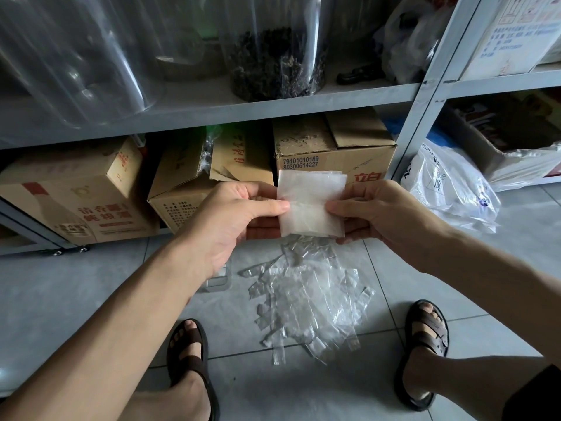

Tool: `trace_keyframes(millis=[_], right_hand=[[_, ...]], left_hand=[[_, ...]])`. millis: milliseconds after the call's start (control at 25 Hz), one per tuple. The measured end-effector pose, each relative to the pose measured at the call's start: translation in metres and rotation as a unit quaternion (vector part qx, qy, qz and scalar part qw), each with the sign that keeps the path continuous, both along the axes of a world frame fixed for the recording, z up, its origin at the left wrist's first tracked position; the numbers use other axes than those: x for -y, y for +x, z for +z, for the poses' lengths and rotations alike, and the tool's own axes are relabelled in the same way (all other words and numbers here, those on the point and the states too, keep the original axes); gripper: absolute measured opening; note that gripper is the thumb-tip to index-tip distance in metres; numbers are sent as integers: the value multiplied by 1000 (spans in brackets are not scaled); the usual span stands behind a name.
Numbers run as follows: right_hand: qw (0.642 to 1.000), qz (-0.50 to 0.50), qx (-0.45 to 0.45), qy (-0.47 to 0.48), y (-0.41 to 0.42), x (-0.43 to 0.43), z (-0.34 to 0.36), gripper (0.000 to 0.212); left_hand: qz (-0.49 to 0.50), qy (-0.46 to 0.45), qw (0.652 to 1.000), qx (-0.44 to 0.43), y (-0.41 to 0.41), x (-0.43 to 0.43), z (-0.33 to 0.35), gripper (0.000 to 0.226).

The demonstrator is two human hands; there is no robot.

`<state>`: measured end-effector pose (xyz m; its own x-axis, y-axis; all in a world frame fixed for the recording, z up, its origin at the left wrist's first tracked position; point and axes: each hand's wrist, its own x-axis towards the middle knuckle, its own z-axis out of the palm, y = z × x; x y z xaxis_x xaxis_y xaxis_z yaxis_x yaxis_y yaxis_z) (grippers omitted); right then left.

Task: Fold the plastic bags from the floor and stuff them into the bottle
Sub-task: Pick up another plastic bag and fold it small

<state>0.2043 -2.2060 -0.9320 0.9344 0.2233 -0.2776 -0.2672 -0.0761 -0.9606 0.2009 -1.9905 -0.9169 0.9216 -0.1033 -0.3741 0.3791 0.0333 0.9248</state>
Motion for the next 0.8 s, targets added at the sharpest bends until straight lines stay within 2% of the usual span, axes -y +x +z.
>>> trace_keyframes(millis=[80, 240, 320, 400, 480, 560, 640, 800], right_hand=[[1000, 6, 1, 3, 0, 0, 0, 4], [1000, 18, -3, 20, 2, 2, -2, 22], [999, 9, -11, 45, 2, 2, -2, 20], [997, -4, -24, 77, 3, 2, 0, 7], [996, -4, -21, 86, 3, 2, 1, 18], [996, 5, -13, 86, 2, 2, 2, 24], [996, 11, -8, 88, 2, 3, 2, 25], [998, 18, 11, 66, 1, 4, 2, 25]], left_hand=[[4, -5, 1000, -5, -1, 2, 2, 11], [8, -1, 1000, 0, -2, 2, 2, 12], [7, 2, 1000, 11, 0, 1, 2, 16], [0, -5, 1000, 18, 0, 1, 3, 16], [-15, -12, 1000, 21, -1, 1, 3, 12], [-25, -2, 999, 28, -2, 1, 3, 20], [-27, 5, 999, 29, -1, 0, 2, 31], [-34, 6, 999, 26, -1, 2, 2, 32]])
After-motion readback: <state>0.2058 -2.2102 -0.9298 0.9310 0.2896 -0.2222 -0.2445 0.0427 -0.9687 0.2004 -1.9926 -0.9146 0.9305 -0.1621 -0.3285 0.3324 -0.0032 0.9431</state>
